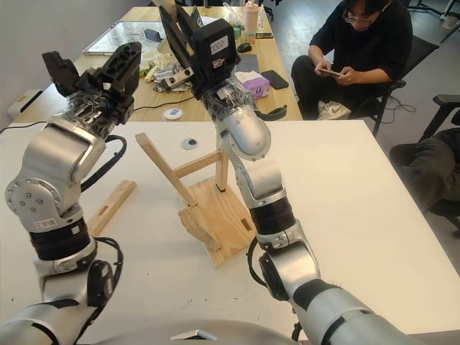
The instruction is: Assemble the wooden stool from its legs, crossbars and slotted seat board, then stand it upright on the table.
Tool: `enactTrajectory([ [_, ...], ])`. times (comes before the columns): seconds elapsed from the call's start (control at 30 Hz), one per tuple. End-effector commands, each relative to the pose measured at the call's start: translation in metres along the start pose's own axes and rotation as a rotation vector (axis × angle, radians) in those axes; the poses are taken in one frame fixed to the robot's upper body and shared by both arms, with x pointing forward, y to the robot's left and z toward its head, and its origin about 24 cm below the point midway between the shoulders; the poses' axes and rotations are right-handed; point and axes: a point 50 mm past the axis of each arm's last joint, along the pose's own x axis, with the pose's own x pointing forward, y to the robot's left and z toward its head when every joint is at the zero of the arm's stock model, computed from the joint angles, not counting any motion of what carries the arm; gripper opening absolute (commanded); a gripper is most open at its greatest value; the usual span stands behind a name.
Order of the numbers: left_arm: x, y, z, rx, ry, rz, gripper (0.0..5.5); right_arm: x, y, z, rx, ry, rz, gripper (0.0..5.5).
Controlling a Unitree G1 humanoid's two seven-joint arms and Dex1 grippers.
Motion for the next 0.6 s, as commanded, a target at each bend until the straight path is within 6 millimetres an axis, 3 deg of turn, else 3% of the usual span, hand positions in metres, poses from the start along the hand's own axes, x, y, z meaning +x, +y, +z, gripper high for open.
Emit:
enactTrajectory([
  [0.03, -0.015, -0.024, 0.031, 1.089, -0.02, -0.326, 3.52, 0.002, -0.015, 0.01, -0.294, 0.042, 0.159, 0.41],
  [0.13, -0.02, -0.042, 0.041, 1.784, 0.043, -0.661, 3.56, -0.001, -0.007, 0.013, -0.573, 0.06, 0.371, 0.41],
  [0.2, -0.02, -0.045, 0.041, 2.107, 0.12, -0.813, 3.56, -0.004, 0.001, 0.011, -0.708, 0.065, 0.483, 0.41],
  [0.33, -0.007, -0.038, 0.04, 2.384, 0.206, -0.911, 3.56, -0.007, 0.015, 0.007, -0.791, 0.066, 0.58, 0.41],
  [0.6, 0.013, -0.023, 0.047, 2.535, 0.287, -0.96, 3.56, -0.008, 0.024, 0.008, -0.833, 0.064, 0.643, 0.4],
])
